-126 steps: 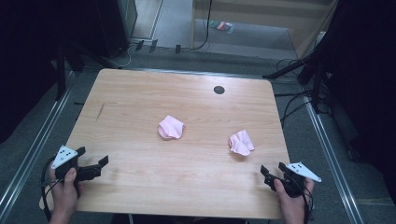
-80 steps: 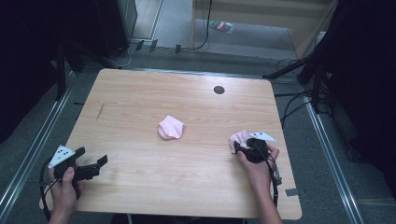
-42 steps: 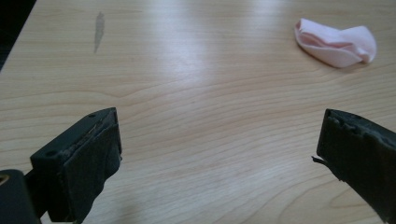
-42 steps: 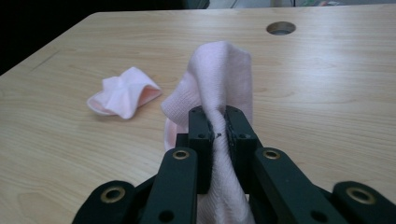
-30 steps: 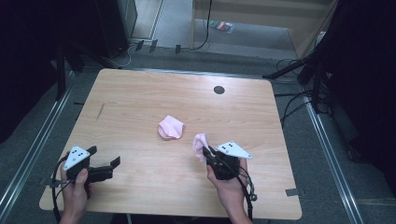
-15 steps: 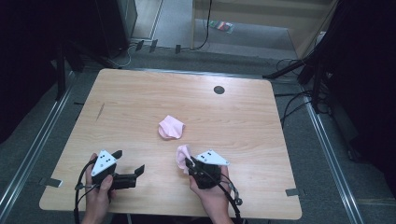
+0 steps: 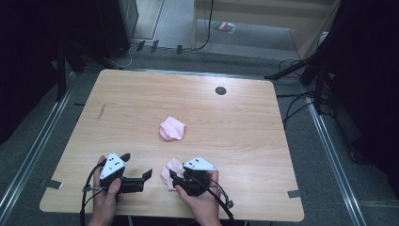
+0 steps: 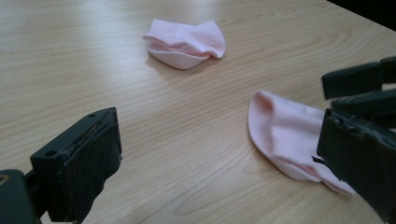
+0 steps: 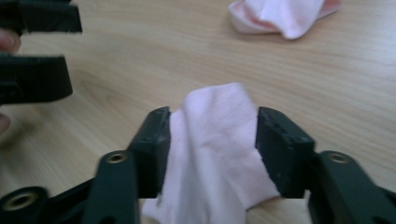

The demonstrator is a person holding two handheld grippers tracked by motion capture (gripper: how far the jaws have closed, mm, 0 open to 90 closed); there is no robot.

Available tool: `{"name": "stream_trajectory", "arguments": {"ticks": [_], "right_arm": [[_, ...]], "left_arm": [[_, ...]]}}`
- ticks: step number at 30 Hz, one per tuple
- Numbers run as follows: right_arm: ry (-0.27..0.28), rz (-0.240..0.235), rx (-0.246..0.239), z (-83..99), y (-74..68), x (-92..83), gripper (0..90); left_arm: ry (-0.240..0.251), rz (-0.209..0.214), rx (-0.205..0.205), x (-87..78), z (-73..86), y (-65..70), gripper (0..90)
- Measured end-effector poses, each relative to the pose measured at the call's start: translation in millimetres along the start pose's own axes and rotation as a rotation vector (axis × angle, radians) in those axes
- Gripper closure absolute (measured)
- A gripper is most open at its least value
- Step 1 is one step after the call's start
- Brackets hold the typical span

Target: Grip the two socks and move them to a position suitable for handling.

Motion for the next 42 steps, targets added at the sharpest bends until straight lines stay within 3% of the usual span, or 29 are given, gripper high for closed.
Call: {"name": "stream_trajectory", "arguments": {"ticks": [3, 4, 5, 6, 7, 8, 9, 10, 11, 12, 17, 21, 22, 23, 24, 25, 26, 27, 30, 33, 38, 42], "right_arm": [[0.042, -0.015, 0.017, -4.6, 6.0, -9.1, 47.5], [0.050, -0.053, -0.019, -4.3, 3.4, -14.4, 53.1], [0.050, -0.053, -0.019, -4.3, 3.4, -14.4, 53.1], [0.045, -0.109, -0.075, 0.4, -5.1, -18.1, 59.4], [0.045, -0.109, -0.075, 0.4, -5.1, -18.1, 59.4], [0.007, -0.143, -0.149, 9.7, -16.0, -17.5, 64.3], [0.007, -0.143, -0.149, 9.7, -16.0, -17.5, 64.3], [-0.030, -0.149, -0.211, 20.2, -24.6, -14.5, 65.7], [-0.030, -0.149, -0.211, 20.2, -24.6, -14.5, 65.7], [-0.047, -0.122, -0.253, 27.7, -28.0, -10.4, 65.4], [-0.072, -0.083, -0.264, 33.5, -26.5, -2.7, 69.1], [-0.073, -0.045, -0.309, 39.5, -27.2, 3.2, 78.5], [-0.072, -0.033, -0.316, 39.4, -27.0, 3.2, 82.3], [-0.077, -0.023, -0.314, 38.4, -26.0, 2.9, 85.9], [-0.075, -0.033, -0.271, 36.7, -23.3, 1.6, 88.2], [-0.075, -0.033, -0.271, 36.7, -23.3, 1.6, 88.2], [-0.069, -0.053, -0.205, 33.7, -19.5, -0.3, 88.6], [-0.069, -0.053, -0.205, 33.7, -19.5, -0.3, 88.6], [-0.031, -0.125, -0.089, 22.7, -13.1, -9.3, 88.6], [-0.011, -0.139, -0.056, 17.3, -10.7, -14.1, 88.5], [0.049, -0.153, 0.010, 6.4, -4.5, -25.0, 88.5], [0.091, -0.152, 0.074, -2.6, 7.2, -33.2, 88.4]], "left_arm": [[-0.011, -0.004, -0.023, 0.1, 1.6, -3.5, 0.0], [-0.022, -0.003, -0.037, 1.0, 3.1, -5.4, 0.0], [-0.022, -0.003, -0.037, 1.0, 3.1, -5.4, 0.1], [-0.034, 0.001, -0.045, 2.1, 4.6, -5.9, 0.1], [-0.034, 0.001, -0.045, 2.1, 4.6, -5.9, 0.1], [-0.038, 0.009, -0.049, 2.6, 5.0, -6.0, 0.1], [-0.038, 0.009, -0.049, 2.6, 5.0, -6.0, 0.1], [-0.042, 0.015, -0.050, 2.9, 5.0, -5.2, 0.1], [-0.042, 0.015, -0.050, 2.9, 5.0, -5.2, 0.1], [-0.048, 0.018, -0.051, 4.0, 5.6, -3.8, 0.1], [-0.068, 0.030, -0.041, 7.3, 7.0, -0.5, 0.1], [-0.069, 0.045, -0.044, 9.6, 7.1, 2.2, 0.4], [-0.068, 0.031, -0.048, 9.8, 7.0, 2.3, 2.9], [-0.070, 0.022, -0.049, 10.0, 6.9, 2.3, 7.0], [-0.071, 0.022, -0.051, 10.9, 7.1, 2.5, 7.8], [-0.071, 0.022, -0.051, 10.9, 7.1, 2.5, 7.8], [-0.072, 0.027, -0.055, 11.7, 7.3, 3.3, 7.8], [-0.072, 0.027, -0.055, 11.7, 7.3, 3.3, 7.8], [-0.075, 0.040, -0.050, 12.8, 7.6, 6.0, 9.8], [-0.088, 0.044, -0.034, 16.6, 8.4, 10.3, 14.4], [-0.131, 0.101, -0.014, 27.3, 10.8, 22.7, 15.6], [-0.164, 0.063, 0.047, 38.7, 10.0, 35.4, 25.6]]}}
Point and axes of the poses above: each handheld gripper's, and its own axes: x roughly forward along the jaws, z roughly out of its underside, y roughly to its right, the point moved 3 cm from there along x, roughly forward along the jaws, and after that the axes turned 4 degrees about z, right-handed, at the moved point
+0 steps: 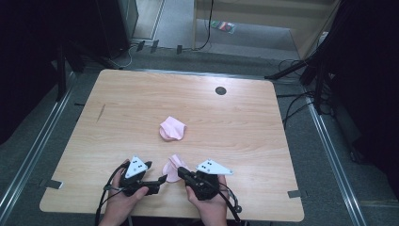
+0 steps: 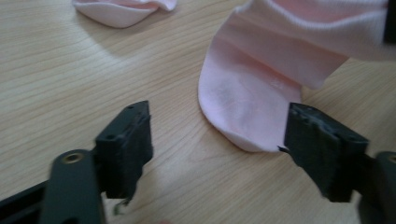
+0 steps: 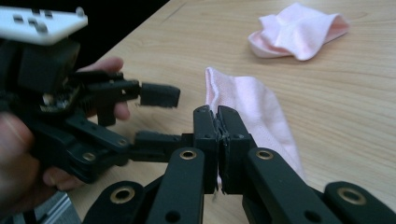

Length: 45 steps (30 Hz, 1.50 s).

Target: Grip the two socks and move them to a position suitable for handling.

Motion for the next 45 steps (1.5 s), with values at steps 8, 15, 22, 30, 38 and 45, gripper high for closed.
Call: {"name": "stream_trajectory", "arguments": {"ticks": [8, 15, 22, 30, 38, 45], "right_arm": [[0.022, -0.013, 0.095, -7.3, 14.3, -6.4, 88.3], [0.051, 0.029, 0.132, -13.0, 34.8, -15.9, 88.3], [0.035, 0.121, 0.173, -7.3, 69.5, -31.1, 88.3], [-0.042, 0.109, 0.271, 12.1, 93.7, -38.5, 88.8], [-0.102, 0.106, 0.257, 19.8, 100.1, -39.8, 84.5], [-0.033, 0.135, 0.176, 13.1, 97.6, -48.0, 74.8]], "left_arm": [[-0.046, -0.008, 0.053, 16.2, -2.8, 8.1, 54.4], [-0.080, 0.000, 0.045, 19.8, -3.8, 3.2, 76.3], [-0.092, 0.013, 0.057, 15.0, -2.3, -3.1, 83.9], [-0.115, 0.050, 0.093, 6.1, 1.5, -8.4, 87.1], [-0.085, 0.088, 0.069, 1.5, 6.9, -15.3, 81.6], [0.039, 0.104, 0.091, -6.3, 0.7, -9.0, 59.6]]}}
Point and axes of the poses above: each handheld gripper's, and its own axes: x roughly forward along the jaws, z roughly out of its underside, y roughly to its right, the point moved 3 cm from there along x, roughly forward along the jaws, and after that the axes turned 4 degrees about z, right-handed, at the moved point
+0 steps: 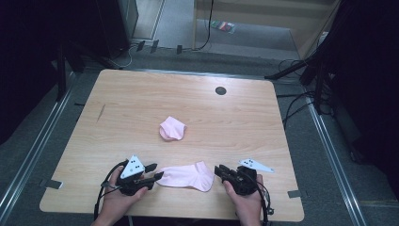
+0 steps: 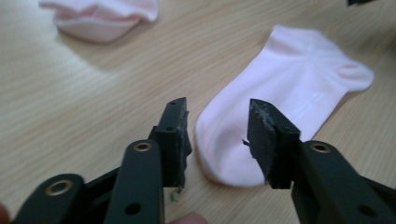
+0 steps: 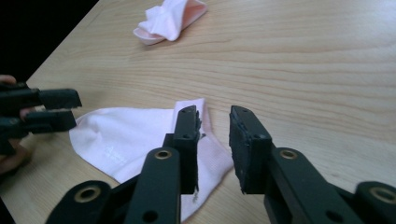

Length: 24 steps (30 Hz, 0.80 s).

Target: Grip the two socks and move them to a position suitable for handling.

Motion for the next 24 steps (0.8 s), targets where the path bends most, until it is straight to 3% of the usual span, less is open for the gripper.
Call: {"name": "stream_trajectory", "arguments": {"ticks": [1, 2, 6, 7, 8, 9, 12, 14, 15, 18, 20, 21, 24], "right_arm": [[-0.003, -0.005, -0.041, 2.9, -6.5, 5.1, 78.1], [-0.003, -0.005, -0.041, 2.9, -6.5, 5.1, 78.1], [-0.052, -0.011, -0.112, 12.3, -20.5, 24.7, 81.5], [-0.068, 0.003, -0.154, 16.3, -25.2, 33.2, 81.6], [-0.068, 0.003, -0.154, 16.3, -25.2, 33.2, 81.6], [-0.086, 0.020, -0.186, 18.7, -26.5, 39.6, 81.6], [-0.103, 0.038, -0.191, 19.0, -25.9, 42.0, 82.6], [-0.110, 0.042, -0.181, 15.8, -25.2, 40.8, 82.1], [-0.082, 0.025, -0.170, 9.8, -25.1, 38.0, 83.4], [-0.058, 0.014, -0.176, 2.8, -27.7, 36.8, 85.3], [-0.049, 0.004, -0.200, -2.0, -31.7, 39.9, 86.8], [-0.064, 0.003, -0.234, -2.8, -35.4, 46.9, 87.4], [-0.107, 0.004, -0.251, 0.6, -37.0, 56.0, 87.4]], "left_arm": [[-0.016, 0.008, 0.012, 4.2, -1.2, 4.8, 66.5], [-0.016, 0.008, 0.012, 4.2, -1.2, 4.8, 68.3], [-0.096, 0.002, 0.046, 18.5, 2.4, 11.2, 72.1], [-0.112, -0.006, 0.054, 20.6, 2.4, 13.0, 72.2], [-0.112, -0.006, 0.054, 20.6, 2.4, 13.0, 71.3], [-0.119, 0.003, 0.060, 20.5, 2.9, 13.6, 70.1], [-0.122, 0.003, 0.078, 20.0, 3.4, 14.6, 66.2], [-0.115, 0.007, 0.082, 19.1, 3.0, 15.5, 58.8], [-0.071, 0.035, 0.057, 15.0, -1.2, 17.4, 58.6], [-0.031, 0.055, 0.033, 12.3, -8.3, 21.6, 69.3], [-0.047, 0.066, 0.044, 14.9, -13.4, 27.9, 76.0], [-0.089, 0.027, 0.062, 22.7, -13.4, 31.1, 77.7], [-0.121, 0.023, 0.037, 29.9, -10.0, 29.5, 78.6]]}}
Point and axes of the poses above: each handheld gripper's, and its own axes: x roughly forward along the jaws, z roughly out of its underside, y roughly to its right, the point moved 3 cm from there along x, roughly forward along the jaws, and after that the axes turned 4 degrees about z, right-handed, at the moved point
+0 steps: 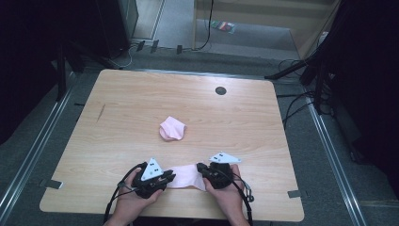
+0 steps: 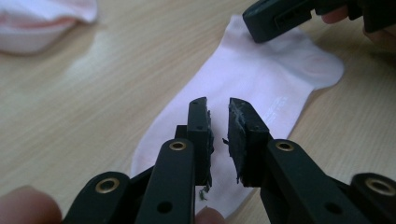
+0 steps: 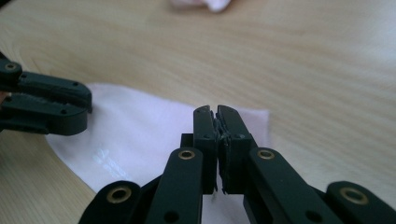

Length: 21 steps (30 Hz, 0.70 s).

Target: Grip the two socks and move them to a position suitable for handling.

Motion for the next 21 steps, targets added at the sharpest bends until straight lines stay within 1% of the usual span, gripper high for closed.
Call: {"name": "stream_trajectory", "arguments": {"ticks": [1, 2, 3, 4, 5, 6, 7, 8, 9, 10, 11, 12, 13, 14, 15, 16, 17, 18, 19, 20, 21], "right_arm": [[-0.023, -0.005, -0.006, 2.2, -0.3, 4.3, 87.4], [-0.036, 0.004, -0.012, 4.9, -0.1, 7.8, 87.9], [-0.023, -0.005, -0.004, 6.0, 1.3, 7.7, 88.2], [-0.023, -0.005, -0.004, 6.0, 1.3, 7.7, 88.2], [-0.031, -0.004, 0.002, 6.1, 2.1, 6.9, 88.7], [-0.026, -0.002, -0.003, 6.0, 3.9, 6.7, 88.8], [-0.024, 0.004, 0.015, 7.1, 5.7, 4.9, 88.8], [-0.024, 0.004, 0.015, 7.1, 5.7, 4.9, 88.8], [-0.022, 0.007, 0.027, 8.2, 5.9, 3.2, 87.3], [-0.022, 0.007, 0.027, 8.2, 5.9, 3.2, 87.3], [-0.022, 0.003, 0.037, 8.4, 5.1, 2.3, 86.0], [-0.013, 0.004, 0.039, 8.1, 4.3, 1.4, 85.2], [0.005, -0.001, 0.040, 6.1, 2.1, -2.0, 84.3], [0.005, -0.001, 0.040, 6.1, 2.1, -2.0, 84.3], [0.035, -0.004, 0.044, 2.4, 1.3, -6.3, 83.6], [0.035, -0.004, 0.044, 2.4, 1.3, -6.3, 83.6], [0.058, -0.005, 0.042, -2.0, 1.5, -10.5, 80.6], [0.058, -0.005, 0.042, -2.0, 1.5, -10.5, 80.6], [0.066, -0.006, 0.036, -4.1, 1.7, -12.2, 79.1], [0.078, -0.009, 0.030, -6.6, 1.9, -13.7, 77.3], [0.089, 0.006, 0.011, -9.7, 2.5, -15.6, 74.5]], "left_arm": [[-0.021, -0.022, 0.003, 3.4, 2.4, -0.9, 78.5], [-0.026, -0.028, 0.009, 4.4, 3.5, -1.4, 78.3], [-0.025, -0.021, 0.004, 3.5, 4.4, -2.0, 78.1], [-0.025, -0.021, 0.004, 3.5, 4.4, -2.0, 78.0], [-0.025, -0.021, 0.010, 3.2, 4.7, -2.0, 78.0], [-0.024, -0.020, 0.023, 2.9, 5.5, -1.3, 77.7], [-0.021, -0.018, 0.028, 2.7, 6.0, -1.1, 75.9], [-0.015, -0.012, 0.029, 2.5, 6.8, -0.5, 75.9], [-0.001, 0.031, 0.016, 2.4, 8.1, -0.6, 70.1], [-0.001, 0.031, 0.016, 2.4, 8.1, -0.6, 67.8], [0.008, 0.052, -0.006, 2.1, 8.2, -1.3, 67.8], [0.024, 0.070, -0.018, 1.3, 8.0, -1.9, 65.9], [0.073, 0.103, -0.030, -2.4, 6.2, -2.6, 60.5], [0.073, 0.103, -0.030, -2.4, 6.2, -2.6, 57.9], [0.109, 0.113, -0.036, -5.1, 4.6, -3.6, 55.4], [0.141, 0.123, -0.046, -8.5, 3.1, -5.3, 55.4], [0.198, 0.111, -0.066, -14.9, 1.0, -10.5, 50.9], [0.198, 0.111, -0.066, -14.9, 1.0, -10.5, 49.4], [0.223, 0.094, -0.071, -18.9, 0.9, -15.6, 49.4], [0.237, 0.083, -0.078, -20.9, 1.1, -18.9, 48.1], [0.255, 0.063, -0.100, -25.4, 2.6, -29.1, 46.3]]}}
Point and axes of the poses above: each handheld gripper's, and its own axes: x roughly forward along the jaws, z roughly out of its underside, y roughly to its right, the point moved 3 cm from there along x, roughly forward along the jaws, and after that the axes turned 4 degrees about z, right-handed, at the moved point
